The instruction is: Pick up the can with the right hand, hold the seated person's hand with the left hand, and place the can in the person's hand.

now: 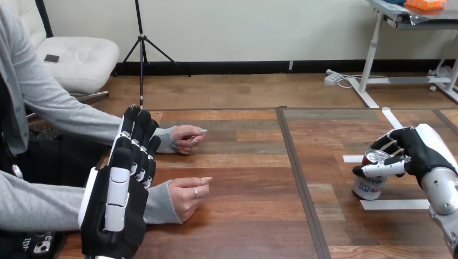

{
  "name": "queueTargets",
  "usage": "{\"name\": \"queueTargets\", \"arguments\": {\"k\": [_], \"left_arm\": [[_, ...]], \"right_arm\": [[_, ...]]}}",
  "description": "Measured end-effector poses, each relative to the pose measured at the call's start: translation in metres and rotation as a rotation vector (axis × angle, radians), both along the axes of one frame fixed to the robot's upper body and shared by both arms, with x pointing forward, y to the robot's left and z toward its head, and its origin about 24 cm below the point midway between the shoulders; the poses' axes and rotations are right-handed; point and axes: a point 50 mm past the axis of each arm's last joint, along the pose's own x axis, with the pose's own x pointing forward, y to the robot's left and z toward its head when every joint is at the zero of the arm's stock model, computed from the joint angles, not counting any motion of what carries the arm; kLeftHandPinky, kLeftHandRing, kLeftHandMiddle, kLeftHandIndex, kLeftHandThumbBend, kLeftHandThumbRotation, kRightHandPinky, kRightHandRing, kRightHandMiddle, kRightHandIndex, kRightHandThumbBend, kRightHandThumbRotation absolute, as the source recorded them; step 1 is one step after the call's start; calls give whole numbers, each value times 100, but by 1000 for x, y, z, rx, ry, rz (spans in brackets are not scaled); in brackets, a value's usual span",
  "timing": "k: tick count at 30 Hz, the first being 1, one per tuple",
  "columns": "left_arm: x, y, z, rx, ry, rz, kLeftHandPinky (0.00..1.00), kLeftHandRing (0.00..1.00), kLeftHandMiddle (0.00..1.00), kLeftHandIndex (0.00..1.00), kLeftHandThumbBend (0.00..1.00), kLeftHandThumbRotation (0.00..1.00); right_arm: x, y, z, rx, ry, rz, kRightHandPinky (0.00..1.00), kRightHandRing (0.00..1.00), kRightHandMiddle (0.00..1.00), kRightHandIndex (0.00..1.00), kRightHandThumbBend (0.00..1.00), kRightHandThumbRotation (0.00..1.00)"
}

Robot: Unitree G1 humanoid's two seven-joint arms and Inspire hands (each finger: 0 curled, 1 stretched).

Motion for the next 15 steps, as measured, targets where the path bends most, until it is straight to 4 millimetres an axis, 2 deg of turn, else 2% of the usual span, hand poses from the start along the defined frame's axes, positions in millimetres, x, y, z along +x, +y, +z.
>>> {"name": "queueTargets", "arguments": {"k": [15], "left_arm": [[0,0,0,0,0,0,100,100,100,99,66,82]], "right_arm": [[-3,0,-2,-2,-27,6,31,39,44,44,74,0]]}}
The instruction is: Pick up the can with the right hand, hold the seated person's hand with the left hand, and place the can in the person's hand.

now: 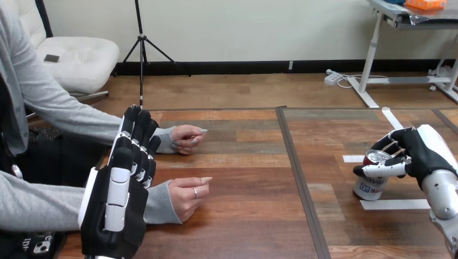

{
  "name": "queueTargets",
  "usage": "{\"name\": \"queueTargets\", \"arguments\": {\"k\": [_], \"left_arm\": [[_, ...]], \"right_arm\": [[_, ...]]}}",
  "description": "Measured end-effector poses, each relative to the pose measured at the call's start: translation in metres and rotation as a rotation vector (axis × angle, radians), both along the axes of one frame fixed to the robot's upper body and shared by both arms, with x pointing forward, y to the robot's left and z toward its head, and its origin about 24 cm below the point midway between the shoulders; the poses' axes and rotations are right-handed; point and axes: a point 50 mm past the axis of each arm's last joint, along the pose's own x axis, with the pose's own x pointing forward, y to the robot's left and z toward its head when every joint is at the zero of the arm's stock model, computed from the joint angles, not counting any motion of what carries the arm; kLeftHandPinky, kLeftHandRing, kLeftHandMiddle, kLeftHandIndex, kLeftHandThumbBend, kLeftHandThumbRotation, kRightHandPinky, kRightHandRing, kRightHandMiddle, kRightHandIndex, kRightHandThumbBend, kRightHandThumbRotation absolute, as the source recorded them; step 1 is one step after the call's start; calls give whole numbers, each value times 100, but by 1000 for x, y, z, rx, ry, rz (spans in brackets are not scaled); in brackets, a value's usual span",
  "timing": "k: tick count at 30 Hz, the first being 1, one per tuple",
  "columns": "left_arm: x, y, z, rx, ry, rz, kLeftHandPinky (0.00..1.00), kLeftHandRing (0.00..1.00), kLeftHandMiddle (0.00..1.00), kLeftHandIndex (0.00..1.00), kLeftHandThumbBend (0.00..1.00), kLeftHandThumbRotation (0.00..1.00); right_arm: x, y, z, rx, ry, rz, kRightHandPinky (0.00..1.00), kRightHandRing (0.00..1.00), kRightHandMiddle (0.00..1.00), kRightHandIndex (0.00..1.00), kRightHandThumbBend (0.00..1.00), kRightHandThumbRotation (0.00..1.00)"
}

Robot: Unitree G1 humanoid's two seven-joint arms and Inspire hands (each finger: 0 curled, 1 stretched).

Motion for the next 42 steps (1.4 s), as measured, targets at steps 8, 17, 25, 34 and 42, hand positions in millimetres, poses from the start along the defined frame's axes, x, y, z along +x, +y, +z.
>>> {"name": "queueTargets", "arguments": {"k": [8,17,25,34,42], "left_arm": [[0,0,0,-2,-1,0,100,100,100,99,64,82],[0,0,0,-4,-2,1,100,100,100,99,63,82],[0,1,0,-4,-4,2,100,100,100,100,63,82],[0,1,0,-6,-5,1,100,100,100,100,61,81],[0,0,0,-8,-6,1,100,100,100,100,62,82]], "right_arm": [[0,1,0,0,-6,9,30,38,43,43,75,0],[-1,1,-1,0,-10,17,33,41,45,42,76,0],[-2,1,-1,1,-13,24,35,42,45,42,76,0],[-2,1,-2,4,-17,32,36,43,46,42,76,0],[-2,2,-2,6,-22,40,36,42,45,42,75,0]]}}
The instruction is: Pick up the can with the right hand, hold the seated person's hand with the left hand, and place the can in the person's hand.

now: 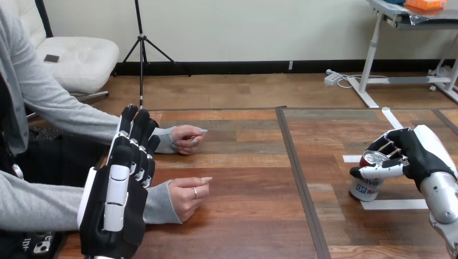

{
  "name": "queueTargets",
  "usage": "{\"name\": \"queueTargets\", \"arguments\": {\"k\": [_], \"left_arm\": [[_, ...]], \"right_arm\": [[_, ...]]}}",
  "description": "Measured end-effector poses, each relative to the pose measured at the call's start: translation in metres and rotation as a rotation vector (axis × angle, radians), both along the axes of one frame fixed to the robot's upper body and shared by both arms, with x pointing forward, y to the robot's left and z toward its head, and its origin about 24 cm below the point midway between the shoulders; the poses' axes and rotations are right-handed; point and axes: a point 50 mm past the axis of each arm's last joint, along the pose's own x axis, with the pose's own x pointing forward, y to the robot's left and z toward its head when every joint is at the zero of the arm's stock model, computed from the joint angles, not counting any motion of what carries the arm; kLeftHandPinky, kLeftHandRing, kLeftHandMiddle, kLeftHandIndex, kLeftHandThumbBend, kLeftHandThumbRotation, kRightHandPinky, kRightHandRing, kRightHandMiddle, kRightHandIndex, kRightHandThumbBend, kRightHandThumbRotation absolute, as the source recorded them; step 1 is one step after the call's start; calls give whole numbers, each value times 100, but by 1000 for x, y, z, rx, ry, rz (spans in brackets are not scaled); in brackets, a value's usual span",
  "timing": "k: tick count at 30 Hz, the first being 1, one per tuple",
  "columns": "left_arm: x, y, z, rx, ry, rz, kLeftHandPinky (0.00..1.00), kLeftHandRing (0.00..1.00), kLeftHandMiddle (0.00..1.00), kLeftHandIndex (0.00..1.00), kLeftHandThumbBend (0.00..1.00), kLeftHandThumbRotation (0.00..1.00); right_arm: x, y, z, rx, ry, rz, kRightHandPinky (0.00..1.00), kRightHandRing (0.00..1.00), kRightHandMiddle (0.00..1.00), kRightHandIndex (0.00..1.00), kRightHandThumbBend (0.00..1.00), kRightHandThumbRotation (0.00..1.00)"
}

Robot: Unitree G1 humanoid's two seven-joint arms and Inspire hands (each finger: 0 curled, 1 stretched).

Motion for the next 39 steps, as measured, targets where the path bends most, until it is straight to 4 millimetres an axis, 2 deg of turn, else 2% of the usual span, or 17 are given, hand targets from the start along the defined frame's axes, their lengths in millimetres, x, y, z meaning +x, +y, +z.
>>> {"name": "queueTargets", "arguments": {"k": [18,39], "left_arm": [[0,0,0,-5,-2,-4,100,100,100,100,67,81],[0,-1,0,5,7,1,100,100,100,99,67,82]], "right_arm": [[1,3,2,0,-18,32,36,41,44,42,74,0],[4,8,7,-4,-19,112,34,38,42,42,73,0]]}}
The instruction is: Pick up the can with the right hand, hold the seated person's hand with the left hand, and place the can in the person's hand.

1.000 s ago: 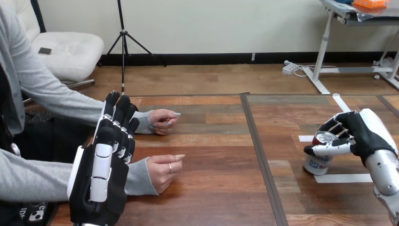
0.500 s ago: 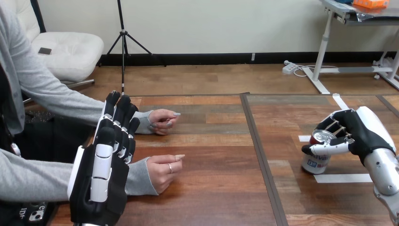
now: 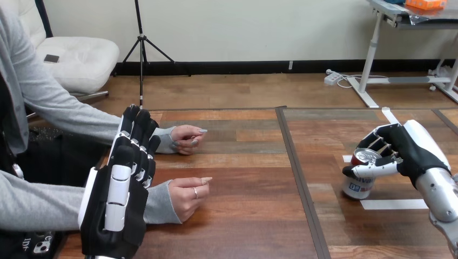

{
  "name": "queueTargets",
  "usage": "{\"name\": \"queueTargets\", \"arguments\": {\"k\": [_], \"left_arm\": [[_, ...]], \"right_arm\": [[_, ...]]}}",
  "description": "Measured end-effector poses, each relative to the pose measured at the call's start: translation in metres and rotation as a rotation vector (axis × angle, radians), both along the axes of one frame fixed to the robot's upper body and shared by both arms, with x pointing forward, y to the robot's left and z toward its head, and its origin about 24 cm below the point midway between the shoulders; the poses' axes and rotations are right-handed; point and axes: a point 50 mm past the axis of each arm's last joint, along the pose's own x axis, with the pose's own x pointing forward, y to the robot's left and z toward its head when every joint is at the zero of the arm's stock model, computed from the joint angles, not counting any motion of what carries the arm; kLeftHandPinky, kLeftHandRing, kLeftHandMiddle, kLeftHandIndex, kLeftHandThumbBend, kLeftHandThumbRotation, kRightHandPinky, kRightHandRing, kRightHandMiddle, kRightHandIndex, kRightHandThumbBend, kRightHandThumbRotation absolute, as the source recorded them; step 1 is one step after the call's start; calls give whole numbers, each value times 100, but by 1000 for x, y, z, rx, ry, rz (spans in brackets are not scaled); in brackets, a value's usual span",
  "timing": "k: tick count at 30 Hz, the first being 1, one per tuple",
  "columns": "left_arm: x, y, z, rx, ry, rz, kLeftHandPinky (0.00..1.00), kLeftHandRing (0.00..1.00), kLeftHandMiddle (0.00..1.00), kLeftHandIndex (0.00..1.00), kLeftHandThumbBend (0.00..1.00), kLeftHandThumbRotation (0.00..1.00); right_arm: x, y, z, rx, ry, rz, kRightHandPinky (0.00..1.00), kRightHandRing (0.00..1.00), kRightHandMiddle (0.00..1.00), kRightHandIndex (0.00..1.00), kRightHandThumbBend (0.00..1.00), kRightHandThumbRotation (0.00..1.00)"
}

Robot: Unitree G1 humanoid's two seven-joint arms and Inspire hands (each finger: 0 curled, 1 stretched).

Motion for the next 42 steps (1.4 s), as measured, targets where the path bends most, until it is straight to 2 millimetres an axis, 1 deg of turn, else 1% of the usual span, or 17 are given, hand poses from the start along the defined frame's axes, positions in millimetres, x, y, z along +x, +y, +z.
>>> {"name": "queueTargets", "arguments": {"k": [6,12,18,22,26,30,32,33,39,40,41,42], "left_arm": [[0,0,0,6,7,8,100,100,100,98,69,83],[1,-1,-1,22,13,12,100,100,100,98,68,83],[1,-2,-1,48,22,26,99,100,99,94,69,84],[1,-2,-1,73,28,44,93,97,96,92,66,83],[1,-2,0,95,21,60,84,94,94,89,61,80],[0,-2,2,120,0,78,76,92,92,88,60,79],[0,-2,3,140,-13,87,73,89,90,87,63,78],[0,-2,4,155,-20,93,69,87,89,86,64,77],[-1,0,8,274,-80,133,60,81,84,81,78,77],[-1,1,9,296,-95,139,58,80,83,80,80,77],[-1,2,10,320,-111,145,54,77,81,78,84,77],[-1,3,11,346,-128,151,52,76,80,77,85,77]], "right_arm": [[3,3,5,1,-9,29,34,38,41,42,74,0],[7,7,11,0,-25,57,34,38,42,42,73,0],[10,12,17,-1,-47,85,34,39,42,42,72,0],[12,15,21,-3,-61,100,34,38,42,42,71,0],[14,17,25,-4,-69,111,34,38,42,43,71,0],[16,18,27,-4,-74,122,34,38,42,43,71,0],[16,19,28,-3,-74,126,34,38,42,43,71,0],[16,19,29,-3,-74,128,33,38,42,42,71,0],[17,20,29,-4,-68,131,33,38,42,42,72,0],[17,20,30,-4,-67,130,34,38,42,42,72,0],[17,20,30,-5,-66,130,34,38,42,42,72,0],[17,20,30,-5,-66,130,34,38,42,42,72,0]]}}
